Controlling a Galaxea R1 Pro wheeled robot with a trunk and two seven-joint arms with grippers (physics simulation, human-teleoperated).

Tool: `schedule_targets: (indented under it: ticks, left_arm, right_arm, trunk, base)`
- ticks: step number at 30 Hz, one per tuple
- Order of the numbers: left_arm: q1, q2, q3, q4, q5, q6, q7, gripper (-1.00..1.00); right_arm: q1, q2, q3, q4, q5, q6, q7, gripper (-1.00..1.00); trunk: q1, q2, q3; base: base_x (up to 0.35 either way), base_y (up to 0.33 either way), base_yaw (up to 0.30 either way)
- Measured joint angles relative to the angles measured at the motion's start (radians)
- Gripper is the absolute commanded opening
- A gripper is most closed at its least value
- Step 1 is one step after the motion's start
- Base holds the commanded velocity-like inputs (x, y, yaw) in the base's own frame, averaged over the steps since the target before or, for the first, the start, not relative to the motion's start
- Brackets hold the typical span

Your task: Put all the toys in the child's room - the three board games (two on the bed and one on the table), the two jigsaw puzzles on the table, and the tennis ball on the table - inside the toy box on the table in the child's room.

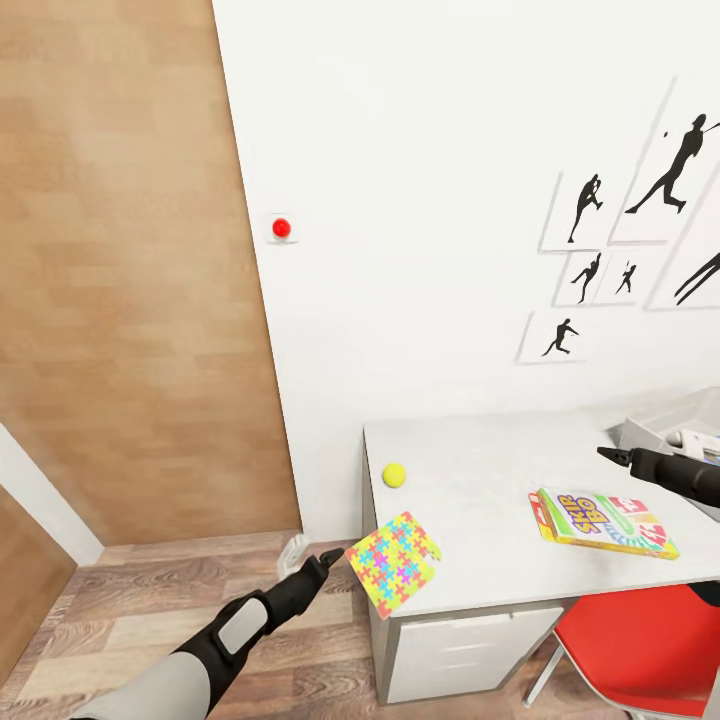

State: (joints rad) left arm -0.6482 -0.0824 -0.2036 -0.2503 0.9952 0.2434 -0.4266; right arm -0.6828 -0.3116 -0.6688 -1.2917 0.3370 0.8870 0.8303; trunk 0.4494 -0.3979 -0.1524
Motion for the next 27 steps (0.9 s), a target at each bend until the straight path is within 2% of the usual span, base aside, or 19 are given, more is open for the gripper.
schedule_targets:
  ticks: [16, 27]
  left_arm:
    - [0.0, -0.003, 0.0, 0.003, 0.001, 0.0, -0.008, 1.0]
    - [0.0, -0.004, 0.0, 0.003, 0.002, 0.0, -0.01, 1.0]
  right_arm:
    - [0.0, 0.001, 0.0, -0.002, 0.0, 0.0, 0.0, 1.0]
    - [0.0, 0.002, 0.001, -0.002, 0.001, 0.0, 0.0, 1.0]
  trunk:
    - [0.0, 0.0, 0.0]
    - [0.0, 0.0, 0.0]
  base:
    - [0.0, 0.0, -0.002]
    - [0.0, 0.0, -0.121]
